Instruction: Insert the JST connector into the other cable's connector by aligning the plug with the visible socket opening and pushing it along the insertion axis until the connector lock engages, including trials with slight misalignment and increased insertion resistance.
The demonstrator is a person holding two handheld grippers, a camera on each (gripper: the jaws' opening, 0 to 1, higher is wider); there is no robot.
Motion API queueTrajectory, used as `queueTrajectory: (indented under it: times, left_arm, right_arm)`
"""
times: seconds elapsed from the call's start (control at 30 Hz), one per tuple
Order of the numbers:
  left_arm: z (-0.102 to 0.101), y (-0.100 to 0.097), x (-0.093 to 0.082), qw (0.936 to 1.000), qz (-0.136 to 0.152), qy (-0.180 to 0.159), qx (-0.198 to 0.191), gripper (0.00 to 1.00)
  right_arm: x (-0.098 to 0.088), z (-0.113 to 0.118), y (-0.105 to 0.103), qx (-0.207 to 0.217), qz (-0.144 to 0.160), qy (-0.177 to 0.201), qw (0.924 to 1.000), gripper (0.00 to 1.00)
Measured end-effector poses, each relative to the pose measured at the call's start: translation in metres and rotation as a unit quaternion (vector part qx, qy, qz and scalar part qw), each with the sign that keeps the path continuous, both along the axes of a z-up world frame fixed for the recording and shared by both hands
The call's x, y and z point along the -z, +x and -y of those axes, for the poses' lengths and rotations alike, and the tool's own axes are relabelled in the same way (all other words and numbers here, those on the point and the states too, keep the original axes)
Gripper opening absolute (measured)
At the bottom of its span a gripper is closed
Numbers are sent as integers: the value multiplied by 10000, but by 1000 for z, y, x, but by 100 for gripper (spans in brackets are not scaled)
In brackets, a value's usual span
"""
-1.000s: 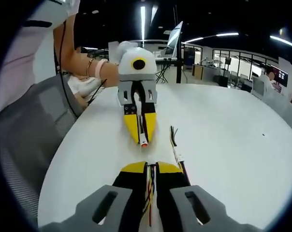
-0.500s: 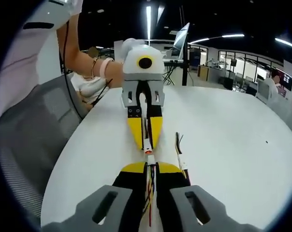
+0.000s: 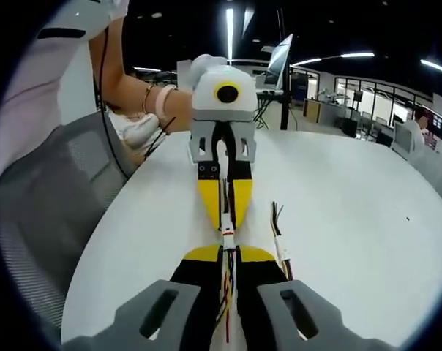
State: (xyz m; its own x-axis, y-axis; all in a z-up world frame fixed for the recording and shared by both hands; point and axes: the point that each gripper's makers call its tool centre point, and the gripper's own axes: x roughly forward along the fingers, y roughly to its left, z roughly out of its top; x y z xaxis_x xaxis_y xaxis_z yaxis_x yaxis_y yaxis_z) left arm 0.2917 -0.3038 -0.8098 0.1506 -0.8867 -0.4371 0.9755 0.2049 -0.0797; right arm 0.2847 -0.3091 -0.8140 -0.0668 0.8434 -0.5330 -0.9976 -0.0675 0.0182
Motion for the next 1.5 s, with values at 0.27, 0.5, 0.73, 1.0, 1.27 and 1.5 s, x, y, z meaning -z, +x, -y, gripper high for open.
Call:
queueTrajectory:
  times: [0.27, 0.5, 0.73, 1.0, 1.27, 1.5]
  left_arm:
    - [0, -2, 1, 9998, 84, 139, 67, 0]
    - [3, -1, -2, 9996, 194, 90, 168, 0]
    - [6, -2, -5, 9999, 20, -39, 138, 0]
    - [9, -2, -4, 9997, 166, 14, 173, 0]
    - [10, -2, -1, 9997, 131, 20, 189, 0]
    - [10, 0, 0, 9996, 152, 36, 243, 0]
  right_arm:
    - [1, -3, -1, -16, -49, 19, 10000, 3]
    - [0, -5, -1, -42, -63, 90, 9999, 3]
    - [-3, -4, -2, 7, -190, 141, 9997, 2]
    - [-2, -2, -1, 76, -257, 136, 9995, 2]
    - [1, 0, -1, 104, -313, 112, 9994, 1]
    - [2, 0, 1, 172, -308, 104, 9993, 1]
